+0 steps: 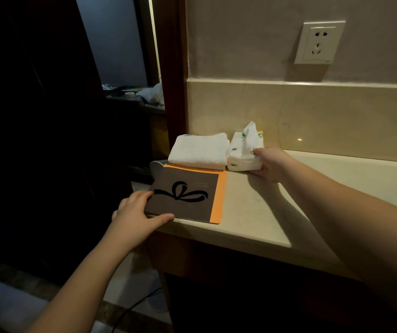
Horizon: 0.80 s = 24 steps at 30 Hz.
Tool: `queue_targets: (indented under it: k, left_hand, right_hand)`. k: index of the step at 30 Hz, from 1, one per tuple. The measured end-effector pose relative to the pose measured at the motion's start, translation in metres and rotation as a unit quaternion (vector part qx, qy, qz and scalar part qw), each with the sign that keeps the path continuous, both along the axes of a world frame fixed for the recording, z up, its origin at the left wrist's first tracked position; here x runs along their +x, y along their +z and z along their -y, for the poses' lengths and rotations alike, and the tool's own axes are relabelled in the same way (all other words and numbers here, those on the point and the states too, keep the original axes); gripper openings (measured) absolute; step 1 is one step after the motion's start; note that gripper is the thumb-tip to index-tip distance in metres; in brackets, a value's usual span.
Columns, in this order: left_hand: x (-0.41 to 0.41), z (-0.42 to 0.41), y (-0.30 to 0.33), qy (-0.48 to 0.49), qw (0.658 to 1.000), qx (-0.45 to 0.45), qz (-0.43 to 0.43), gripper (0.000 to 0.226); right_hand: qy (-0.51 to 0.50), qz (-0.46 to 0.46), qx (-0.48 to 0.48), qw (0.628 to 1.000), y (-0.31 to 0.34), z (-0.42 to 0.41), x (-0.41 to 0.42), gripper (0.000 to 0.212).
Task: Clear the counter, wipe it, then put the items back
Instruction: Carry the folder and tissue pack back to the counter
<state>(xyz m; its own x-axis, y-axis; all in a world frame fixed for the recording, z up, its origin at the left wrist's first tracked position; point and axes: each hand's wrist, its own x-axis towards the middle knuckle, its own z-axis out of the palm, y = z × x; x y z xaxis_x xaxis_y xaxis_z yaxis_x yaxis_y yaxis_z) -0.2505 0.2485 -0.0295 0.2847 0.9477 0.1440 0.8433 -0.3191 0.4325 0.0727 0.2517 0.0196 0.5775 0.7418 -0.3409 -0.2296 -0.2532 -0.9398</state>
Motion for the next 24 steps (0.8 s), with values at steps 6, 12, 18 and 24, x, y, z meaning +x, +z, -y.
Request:
queue_targets:
  k: [6,12,18,24]
  left_hand:
    - [0.0,0.0,0.001,0.0,1.0,-0.003,-0.02,0.086]
    - [-0.001,-0.001,0.0,-0.004,1.0,-0.007,-0.026,0.085]
    - [-0.002,-0.002,0.0,-0.007,0.999,-0.003,-0.034,0.081]
    - [-0.004,-0.002,0.008,-0.015,1.0,0.025,0.007,0.073]
  right_hand:
    - [-0.001,0.136,-0.069,0.988,-0.002,-0.004,0.001,0.036]
    - [-0.017,0.206,-0.087,0.975,-0.008,-0.004,0.002,0.032]
    - [-0.002,0.288,-0.106,0.952,-0.007,0.006,0.001,0.044]
    - [0.039,0.393,-0.132,0.909,-0.003,0.042,0.001,0.046]
